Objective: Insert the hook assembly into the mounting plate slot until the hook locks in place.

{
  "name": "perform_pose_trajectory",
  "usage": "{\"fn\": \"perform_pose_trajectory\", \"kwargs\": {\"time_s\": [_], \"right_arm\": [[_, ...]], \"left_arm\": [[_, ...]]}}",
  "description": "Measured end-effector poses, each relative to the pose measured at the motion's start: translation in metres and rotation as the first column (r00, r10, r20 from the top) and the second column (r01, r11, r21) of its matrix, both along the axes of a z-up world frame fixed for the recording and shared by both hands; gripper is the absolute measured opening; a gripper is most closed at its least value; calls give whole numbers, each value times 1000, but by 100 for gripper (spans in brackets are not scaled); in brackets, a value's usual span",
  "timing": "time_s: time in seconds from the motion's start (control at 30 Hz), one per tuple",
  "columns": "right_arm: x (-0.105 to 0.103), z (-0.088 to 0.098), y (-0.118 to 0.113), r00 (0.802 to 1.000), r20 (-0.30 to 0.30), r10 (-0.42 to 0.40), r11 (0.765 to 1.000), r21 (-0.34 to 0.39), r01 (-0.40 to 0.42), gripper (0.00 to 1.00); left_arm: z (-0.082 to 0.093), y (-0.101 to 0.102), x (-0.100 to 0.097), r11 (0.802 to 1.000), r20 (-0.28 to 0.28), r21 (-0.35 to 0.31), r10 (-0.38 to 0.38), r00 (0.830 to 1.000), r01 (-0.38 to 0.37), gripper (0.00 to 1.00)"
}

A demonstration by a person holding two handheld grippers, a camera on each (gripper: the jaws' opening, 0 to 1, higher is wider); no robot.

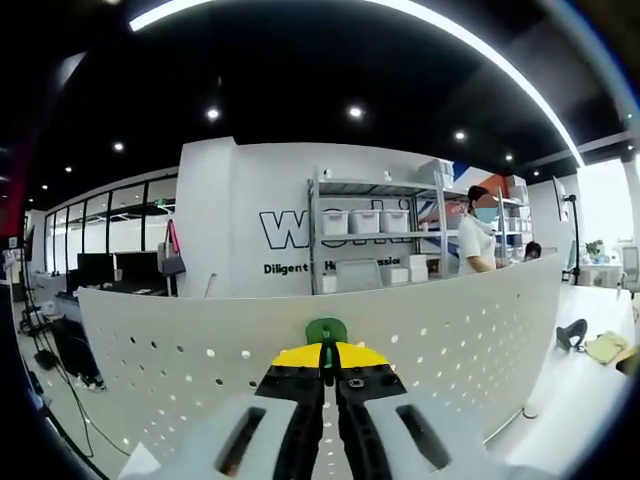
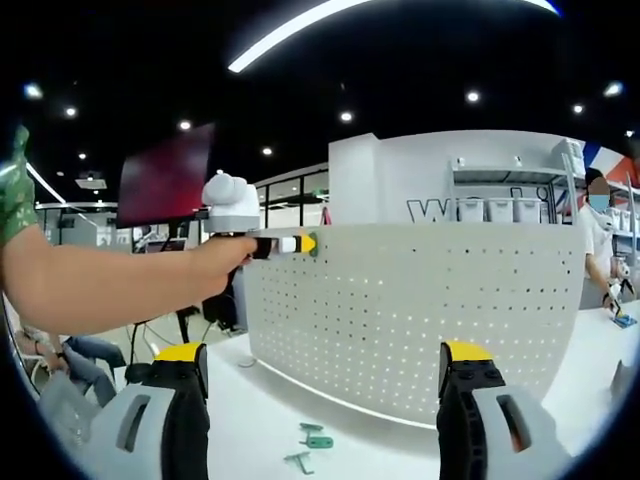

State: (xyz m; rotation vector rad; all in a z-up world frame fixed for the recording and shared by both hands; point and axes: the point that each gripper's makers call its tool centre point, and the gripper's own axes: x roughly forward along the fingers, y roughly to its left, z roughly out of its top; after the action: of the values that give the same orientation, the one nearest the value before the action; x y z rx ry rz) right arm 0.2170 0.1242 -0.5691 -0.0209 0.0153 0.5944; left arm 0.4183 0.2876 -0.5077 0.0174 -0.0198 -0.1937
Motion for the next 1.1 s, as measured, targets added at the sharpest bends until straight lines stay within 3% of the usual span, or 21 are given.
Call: {"fn": "perform_pose_trajectory", "kwargs": {"time_s": [1.1], "right_arm": [[2, 4, -3, 1000, 15, -5, 1000, -4, 6, 97]], "left_arm": [[-7, -1, 1, 1000, -6, 20, 5, 1000, -5, 2]]}}
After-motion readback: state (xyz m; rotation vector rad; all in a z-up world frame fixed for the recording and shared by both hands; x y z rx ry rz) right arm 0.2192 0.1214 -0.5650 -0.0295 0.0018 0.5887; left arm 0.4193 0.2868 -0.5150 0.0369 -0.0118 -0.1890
